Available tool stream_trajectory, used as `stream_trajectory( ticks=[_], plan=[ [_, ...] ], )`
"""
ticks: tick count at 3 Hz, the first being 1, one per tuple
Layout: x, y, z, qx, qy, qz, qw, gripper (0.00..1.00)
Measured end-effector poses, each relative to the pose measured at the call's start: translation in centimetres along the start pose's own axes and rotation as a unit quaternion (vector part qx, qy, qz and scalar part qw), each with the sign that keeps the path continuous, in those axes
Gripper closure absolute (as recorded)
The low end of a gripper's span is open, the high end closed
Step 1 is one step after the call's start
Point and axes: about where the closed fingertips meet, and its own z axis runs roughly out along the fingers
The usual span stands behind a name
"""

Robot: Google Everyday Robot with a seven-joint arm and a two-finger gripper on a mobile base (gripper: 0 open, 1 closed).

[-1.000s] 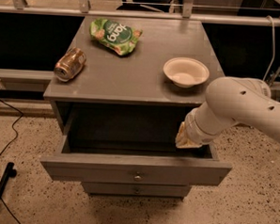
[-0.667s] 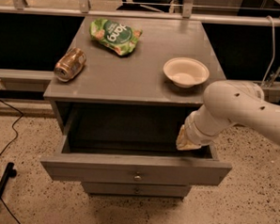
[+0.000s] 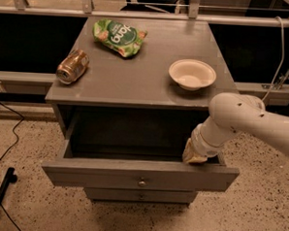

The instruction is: Open top drawer

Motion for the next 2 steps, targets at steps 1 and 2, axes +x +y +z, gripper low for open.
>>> stream_trajectory(
  ticks=[1, 2],
  plan=[
    [-0.56, 2.34, 0.79, -0.041, -0.024, -0.002, 0.9989, 1.0],
    [-0.57, 2.35, 0.79, -0.041, -0.024, -0.002, 0.9989, 1.0]
  ],
)
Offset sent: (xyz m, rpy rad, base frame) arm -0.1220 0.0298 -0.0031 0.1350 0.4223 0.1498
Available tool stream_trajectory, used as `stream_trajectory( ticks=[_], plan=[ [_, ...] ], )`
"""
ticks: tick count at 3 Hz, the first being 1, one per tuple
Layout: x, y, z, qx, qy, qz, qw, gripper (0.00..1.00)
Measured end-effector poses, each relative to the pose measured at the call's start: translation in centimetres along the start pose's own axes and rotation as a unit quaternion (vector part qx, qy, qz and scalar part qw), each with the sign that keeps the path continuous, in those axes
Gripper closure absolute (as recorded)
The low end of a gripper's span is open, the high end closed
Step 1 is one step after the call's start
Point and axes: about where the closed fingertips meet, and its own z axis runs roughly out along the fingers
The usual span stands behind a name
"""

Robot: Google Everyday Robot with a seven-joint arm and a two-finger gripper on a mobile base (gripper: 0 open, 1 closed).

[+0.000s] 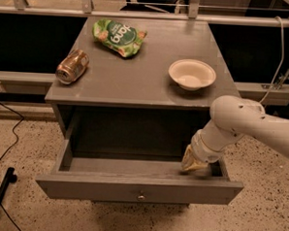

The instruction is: Open top drawer

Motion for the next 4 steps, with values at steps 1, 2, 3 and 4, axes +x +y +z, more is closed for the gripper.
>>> stream_trajectory(
  ticks=[1, 2, 3, 4],
  plan=[
    [-1.6, 1.8, -0.2, -0.038, -0.012, -0.014, 0.9991, 1.0],
    [-5.0, 5.0, -1.4, -0.106, -0.047, -0.044, 0.9922, 1.0],
    [-5.0, 5.0, -1.4, -0.106, -0.047, -0.044, 0.9922, 1.0],
    [-5.1, 5.5, -3.1, -0.083, -0.064, -0.036, 0.9938, 1.0]
  ],
)
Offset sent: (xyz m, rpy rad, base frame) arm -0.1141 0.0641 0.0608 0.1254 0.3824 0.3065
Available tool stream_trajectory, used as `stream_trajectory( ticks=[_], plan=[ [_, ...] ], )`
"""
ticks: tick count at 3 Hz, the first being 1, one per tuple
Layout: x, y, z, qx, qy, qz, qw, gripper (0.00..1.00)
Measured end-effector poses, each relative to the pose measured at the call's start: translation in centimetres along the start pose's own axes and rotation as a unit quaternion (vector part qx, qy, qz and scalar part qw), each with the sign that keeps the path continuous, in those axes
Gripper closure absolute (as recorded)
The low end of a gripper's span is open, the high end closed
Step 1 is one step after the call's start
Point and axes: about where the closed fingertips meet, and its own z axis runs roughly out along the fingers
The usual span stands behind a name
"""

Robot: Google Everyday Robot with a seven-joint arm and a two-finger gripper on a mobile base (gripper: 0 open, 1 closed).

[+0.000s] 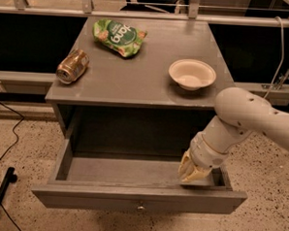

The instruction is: Open top drawer

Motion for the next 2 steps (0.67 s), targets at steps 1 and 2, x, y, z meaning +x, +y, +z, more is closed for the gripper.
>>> stream_trajectory(
  ticks=[1, 2],
  plan=[
    [-0.71, 0.96, -2.91, 0.075, -0.02, 0.003, 0.997, 1.0],
    [-0.16, 0.6, -3.23, 0.09, -0.019, 0.01, 0.9957, 0.8]
  ],
)
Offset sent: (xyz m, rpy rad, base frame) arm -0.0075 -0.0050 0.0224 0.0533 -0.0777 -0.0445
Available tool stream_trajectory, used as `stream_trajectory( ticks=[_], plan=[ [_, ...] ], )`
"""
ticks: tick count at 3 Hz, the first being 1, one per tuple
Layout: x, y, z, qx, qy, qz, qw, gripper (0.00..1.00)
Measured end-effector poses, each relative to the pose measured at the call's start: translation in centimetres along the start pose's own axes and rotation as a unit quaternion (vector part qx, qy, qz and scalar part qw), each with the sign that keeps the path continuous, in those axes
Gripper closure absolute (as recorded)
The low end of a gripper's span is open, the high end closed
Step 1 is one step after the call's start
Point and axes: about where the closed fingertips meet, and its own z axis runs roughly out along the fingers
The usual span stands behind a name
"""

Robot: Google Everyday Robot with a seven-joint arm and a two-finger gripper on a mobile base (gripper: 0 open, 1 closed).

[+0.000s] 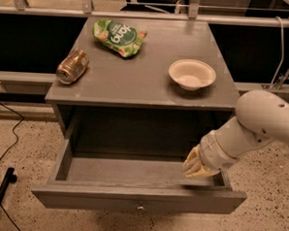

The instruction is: Open top drawer

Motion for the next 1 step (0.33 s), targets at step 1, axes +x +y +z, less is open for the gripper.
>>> stream_trajectory(
  ticks=[1],
  plan=[
    [-0.09, 0.1, 0.09, -0.003, 0.0, -0.001, 1.0, 0.58]
  ],
)
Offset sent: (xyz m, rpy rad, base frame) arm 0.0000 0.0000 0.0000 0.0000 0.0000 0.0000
